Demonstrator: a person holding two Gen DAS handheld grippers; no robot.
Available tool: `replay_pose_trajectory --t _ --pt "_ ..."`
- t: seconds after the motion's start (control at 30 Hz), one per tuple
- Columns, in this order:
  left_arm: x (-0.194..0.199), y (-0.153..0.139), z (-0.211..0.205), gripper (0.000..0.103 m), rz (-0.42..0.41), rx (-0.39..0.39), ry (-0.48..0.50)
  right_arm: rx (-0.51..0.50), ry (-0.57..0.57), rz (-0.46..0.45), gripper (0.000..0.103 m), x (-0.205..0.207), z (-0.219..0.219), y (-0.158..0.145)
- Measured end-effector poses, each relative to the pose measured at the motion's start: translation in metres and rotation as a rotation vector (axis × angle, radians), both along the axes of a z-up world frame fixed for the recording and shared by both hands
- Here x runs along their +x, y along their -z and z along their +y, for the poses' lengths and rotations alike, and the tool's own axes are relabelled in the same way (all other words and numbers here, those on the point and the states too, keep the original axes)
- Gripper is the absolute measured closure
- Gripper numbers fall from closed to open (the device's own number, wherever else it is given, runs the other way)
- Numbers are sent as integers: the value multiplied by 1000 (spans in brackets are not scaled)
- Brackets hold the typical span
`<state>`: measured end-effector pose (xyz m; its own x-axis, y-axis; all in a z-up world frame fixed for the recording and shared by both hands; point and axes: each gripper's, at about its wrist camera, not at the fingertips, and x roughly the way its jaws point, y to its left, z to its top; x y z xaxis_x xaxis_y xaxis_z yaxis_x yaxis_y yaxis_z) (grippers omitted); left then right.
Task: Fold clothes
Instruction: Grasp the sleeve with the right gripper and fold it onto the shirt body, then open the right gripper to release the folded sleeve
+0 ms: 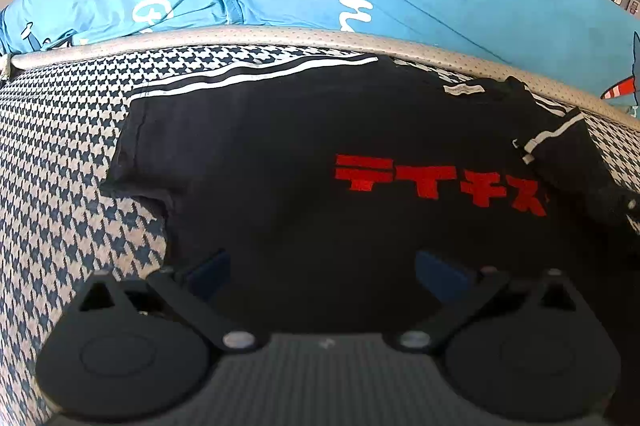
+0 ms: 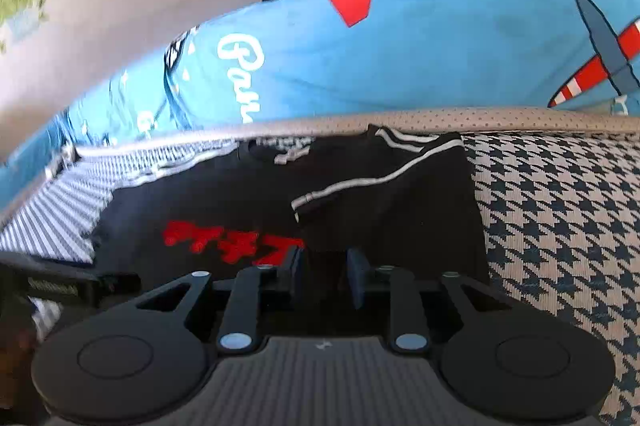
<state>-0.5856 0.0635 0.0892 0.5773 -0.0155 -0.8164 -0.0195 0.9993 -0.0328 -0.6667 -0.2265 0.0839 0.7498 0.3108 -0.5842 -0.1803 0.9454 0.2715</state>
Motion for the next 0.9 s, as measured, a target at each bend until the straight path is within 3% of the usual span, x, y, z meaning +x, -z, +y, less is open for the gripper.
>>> replay_pose_trajectory --t 0.27,0.33,0.73,0.9 --pt "0 1 0 0 4 1 0 66 168 -9 77 0 -36 -11" --pt "0 1 0 0 5 1 3 44 184 -5 77 0 -39 -10" --pt "5 6 7 0 47 -15 -33 -130 -11 84 77 -3 1 13" --pt "5 7 17 0 57 -9 -58 -200 -40 71 71 -7 14 15"
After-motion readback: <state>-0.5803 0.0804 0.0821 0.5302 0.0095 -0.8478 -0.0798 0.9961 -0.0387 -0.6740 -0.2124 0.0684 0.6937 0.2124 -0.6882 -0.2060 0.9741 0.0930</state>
